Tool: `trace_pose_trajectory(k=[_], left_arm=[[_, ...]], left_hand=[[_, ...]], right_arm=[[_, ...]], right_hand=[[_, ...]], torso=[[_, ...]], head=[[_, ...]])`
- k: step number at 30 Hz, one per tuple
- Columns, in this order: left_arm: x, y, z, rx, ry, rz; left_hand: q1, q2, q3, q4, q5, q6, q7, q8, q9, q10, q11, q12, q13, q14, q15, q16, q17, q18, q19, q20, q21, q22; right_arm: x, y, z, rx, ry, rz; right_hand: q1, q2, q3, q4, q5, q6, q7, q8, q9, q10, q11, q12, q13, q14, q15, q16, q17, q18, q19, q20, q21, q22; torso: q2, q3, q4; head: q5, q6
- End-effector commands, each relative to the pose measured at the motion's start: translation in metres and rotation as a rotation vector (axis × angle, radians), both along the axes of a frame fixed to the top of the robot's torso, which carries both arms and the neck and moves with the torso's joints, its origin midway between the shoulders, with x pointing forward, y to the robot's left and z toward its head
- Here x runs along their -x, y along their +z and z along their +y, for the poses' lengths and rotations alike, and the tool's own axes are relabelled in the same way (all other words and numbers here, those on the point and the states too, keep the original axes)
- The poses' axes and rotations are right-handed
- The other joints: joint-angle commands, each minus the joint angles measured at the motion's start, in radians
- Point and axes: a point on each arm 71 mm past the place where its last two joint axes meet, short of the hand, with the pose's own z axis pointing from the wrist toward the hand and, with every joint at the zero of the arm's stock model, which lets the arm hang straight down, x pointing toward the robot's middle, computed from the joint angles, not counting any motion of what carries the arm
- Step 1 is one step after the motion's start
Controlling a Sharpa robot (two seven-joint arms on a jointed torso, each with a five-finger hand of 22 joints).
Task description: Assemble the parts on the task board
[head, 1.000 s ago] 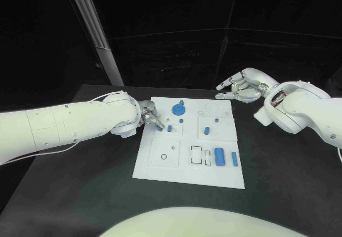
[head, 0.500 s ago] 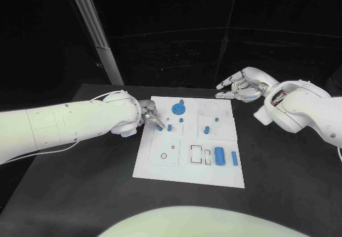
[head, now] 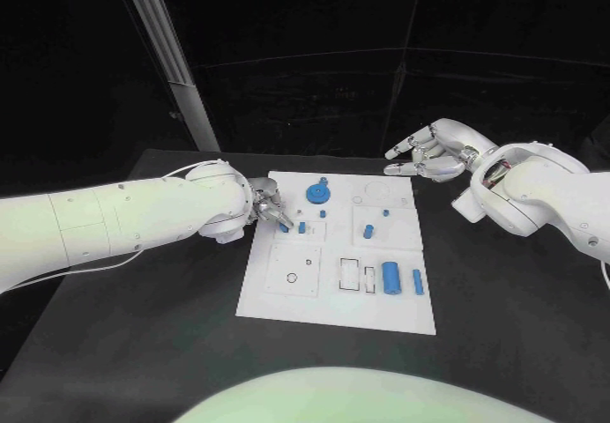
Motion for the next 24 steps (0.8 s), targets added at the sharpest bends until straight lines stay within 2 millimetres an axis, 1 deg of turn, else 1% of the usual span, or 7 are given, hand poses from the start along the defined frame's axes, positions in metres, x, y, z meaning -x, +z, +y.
trace_pose_trajectory(k=[1,5,7,11,14,17,24], left_arm=[[0.0011,-0.0026,-0.0013,-0.017,-0.008,0.019],[0.0005,-0.0027,-0.0027,-0.014,-0.006,0.013],[0.0002,-0.0028,-0.0031,-0.013,-0.004,0.011],[-0.0007,-0.0031,-0.0026,-0.015,0.0,0.01],[-0.0009,-0.0035,-0.0021,-0.018,0.002,0.013],[-0.001,-0.0038,-0.0016,-0.022,0.002,0.017],[-0.0019,-0.0041,-0.0001,-0.026,0.011,0.017]], left_hand=[[-0.017,-0.002,0.146,-0.139,0.002,0.008,-0.008,0.006,0.044,0.013,-0.008,-0.003,0.047,0.092,-0.004,0.003,0.199,-0.002,0.002,-0.004,0.0,0.0],[-0.051,-0.017,0.134,-0.126,0.002,0.007,-0.011,0.006,0.044,0.014,-0.009,-0.004,0.047,0.091,-0.005,0.002,0.197,-0.002,0.003,-0.005,0.0,0.0],[-0.079,-0.028,0.121,-0.111,0.001,0.01,-0.015,0.007,0.044,0.014,-0.011,-0.005,0.046,0.091,-0.007,0.001,0.195,-0.002,0.003,-0.006,0.0,0.001],[-0.138,-0.053,0.088,-0.069,0.002,0.019,-0.02,0.009,0.044,0.016,-0.015,-0.005,0.046,0.091,-0.012,0.0,0.194,-0.002,0.003,-0.01,0.0,0.002],[-0.161,-0.066,0.073,-0.052,0.002,0.023,-0.021,0.011,0.044,0.016,-0.017,-0.004,0.047,0.091,-0.015,0.0,0.194,-0.002,0.004,-0.013,-0.001,0.002],[-0.177,-0.074,0.064,-0.038,0.002,0.026,-0.023,0.012,0.045,0.016,-0.018,-0.004,0.047,0.091,-0.017,0.0,0.194,-0.002,0.003,-0.015,-0.002,0.002],[-0.194,-0.087,0.051,-0.02,0.002,0.03,-0.025,0.016,0.047,0.016,-0.02,-0.004,0.047,0.09,-0.019,0.0,0.193,-0.002,0.004,-0.018,-0.002,0.002]], right_arm=[[0.0001,0.001,0.001,-0.003,0.007,0.001],[0.0001,0.001,0.0012,-0.004,0.008,0.0],[0.0001,0.0011,0.0013,-0.004,0.008,0.0],[0.0001,0.0011,0.0014,-0.004,0.008,0.0],[0.0002,0.0011,0.0013,-0.004,0.007,0.0],[0.0001,0.001,0.0011,-0.004,0.007,0.0],[-0.0003,0.001,0.0004,-0.003,0.004,0.0]], right_hand=[[-0.005,-0.007,0.0,0.007,0.001,0.003,0.001,-0.004,0.001,0.0,0.0,0.005,0.001,0.018,-0.001,-0.003,0.001,0.015,0.0,0.002,-0.006,0.001],[-0.005,-0.007,0.0,0.007,0.001,0.003,0.001,-0.004,0.001,0.0,0.0,0.005,0.001,0.018,-0.001,-0.003,0.001,0.015,0.0,0.002,-0.006,0.001],[-0.005,-0.007,0.0,0.007,0.001,0.003,0.001,-0.004,0.001,0.0,0.0,0.005,0.001,0.018,-0.001,-0.003,0.001,0.015,0.0,0.002,-0.006,0.001],[-0.006,-0.006,0.0,0.008,0.0,0.003,0.001,-0.004,0.001,-0.002,0.0,0.002,-0.003,0.018,-0.001,-0.006,-0.001,0.016,-0.002,0.002,-0.008,-0.002],[-0.006,-0.006,0.0,0.008,0.0,0.003,0.001,-0.004,0.001,-0.002,0.0,0.002,-0.003,0.018,-0.001,-0.006,-0.001,0.016,-0.002,0.002,-0.008,-0.002],[-0.006,-0.006,0.0,0.008,0.0,0.003,0.001,-0.004,0.001,-0.002,0.0,0.002,-0.003,0.018,-0.001,-0.006,-0.001,0.016,-0.002,0.002,-0.008,-0.002],[-0.006,-0.006,0.0,0.008,0.0,0.003,0.001,-0.004,0.001,-0.002,0.0,0.002,-0.003,0.018,-0.001,-0.006,-0.001,0.016,-0.002,0.002,-0.008,-0.002]], torso=[[0.0,-0.0001,-0.0002],[0.0,0.0,-0.0003],[0.0,0.0001,-0.0003],[0.0,0.0002,-0.0002],[0.0,0.0003,0.0],[-0.001,0.0001,0.0003],[0.0,0.0,-0.0001]], head=[[-0.001,-0.001],[-0.001,-0.001],[-0.001,-0.001],[-0.002,-0.002],[-0.002,-0.003],[-0.003,-0.003],[-0.003,-0.002]])
